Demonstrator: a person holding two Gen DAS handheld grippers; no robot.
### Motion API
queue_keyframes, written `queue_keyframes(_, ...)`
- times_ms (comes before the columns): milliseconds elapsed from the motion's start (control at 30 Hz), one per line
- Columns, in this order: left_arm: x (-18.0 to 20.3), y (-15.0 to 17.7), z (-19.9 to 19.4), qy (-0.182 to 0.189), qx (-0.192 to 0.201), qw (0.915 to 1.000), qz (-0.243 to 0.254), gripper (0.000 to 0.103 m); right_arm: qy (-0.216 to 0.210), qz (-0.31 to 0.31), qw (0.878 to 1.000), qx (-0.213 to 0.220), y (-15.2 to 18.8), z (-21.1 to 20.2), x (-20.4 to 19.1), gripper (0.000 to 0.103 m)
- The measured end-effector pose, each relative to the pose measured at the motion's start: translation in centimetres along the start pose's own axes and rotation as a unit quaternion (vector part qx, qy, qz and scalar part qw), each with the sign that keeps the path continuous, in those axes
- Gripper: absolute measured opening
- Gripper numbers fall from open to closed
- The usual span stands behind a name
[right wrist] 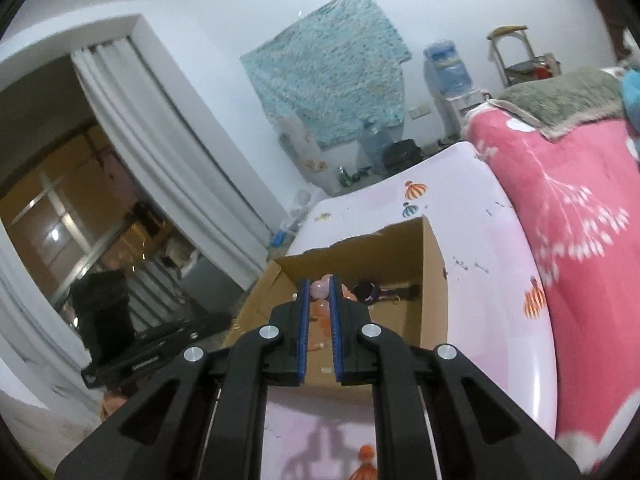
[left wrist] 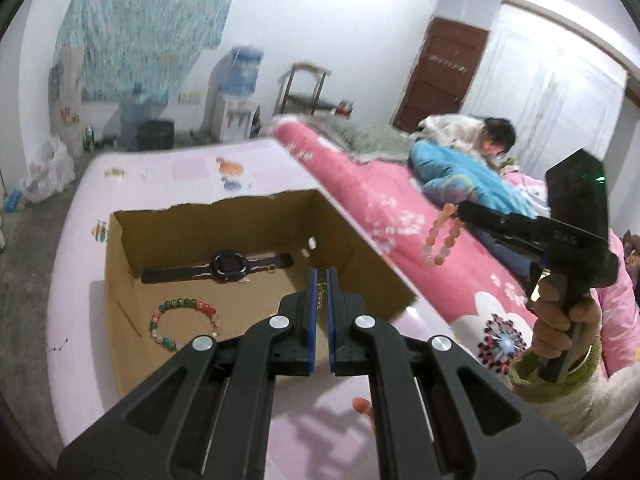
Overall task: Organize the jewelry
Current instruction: 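Carry the bracelet and charm over the box and open both grippers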
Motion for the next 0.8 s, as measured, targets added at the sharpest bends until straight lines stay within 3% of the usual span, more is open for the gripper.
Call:
queue_keyframes(167,-3.7,-0.7,7.7,-0.016,-0.116,0.9922,-0.042,0.004,-0.018,-0.007,0.996,-0.088,1.0,6.5,1.6,0.010)
queue_keyframes(267,-5.8,-0.1,12.1,-0.031,-0.192,0.9784,-0.070,0.004,-0.019,-0.013,0.989,-0.147,2.6,9.4,2.5,0.010)
queue_keyframes(367,-7.4,0.6,15.2,-0.049,-0.239,0.9657,-0.090,0.004,-0.008,-0.019,0.979,-0.203,4.2,11.6,3.5,0.010)
queue_keyframes(500,-8.7,1.1,17.5,-0.074,-0.274,0.9533,-0.103,0.004,0.008,-0.039,0.966,-0.257,5.6,12.6,4.1,0.010)
queue_keyframes(600,-9.6,1.1,18.2,-0.107,-0.282,0.9486,-0.096,0.009,0.029,-0.059,0.962,-0.266,5.5,12.4,4.3,0.011)
queue_keyframes(667,-9.9,1.0,18.1,-0.108,-0.280,0.9485,-0.101,0.024,0.037,-0.063,0.962,-0.262,5.2,12.0,4.5,0.011)
queue_keyframes(800,-10.1,0.6,17.5,-0.111,-0.263,0.9536,-0.095,0.029,0.050,-0.053,0.966,-0.248,4.9,11.3,5.3,0.011)
Point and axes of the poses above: each gripper's, at about its wrist camera, not at the fingertips, and z roughly the way its jaws point, x to its right, y to its underside, the point moved 9 cm from there along z, roughly the way its jaws point, and after that the axes turned 14 degrees about -z, right-handed, at the moved point
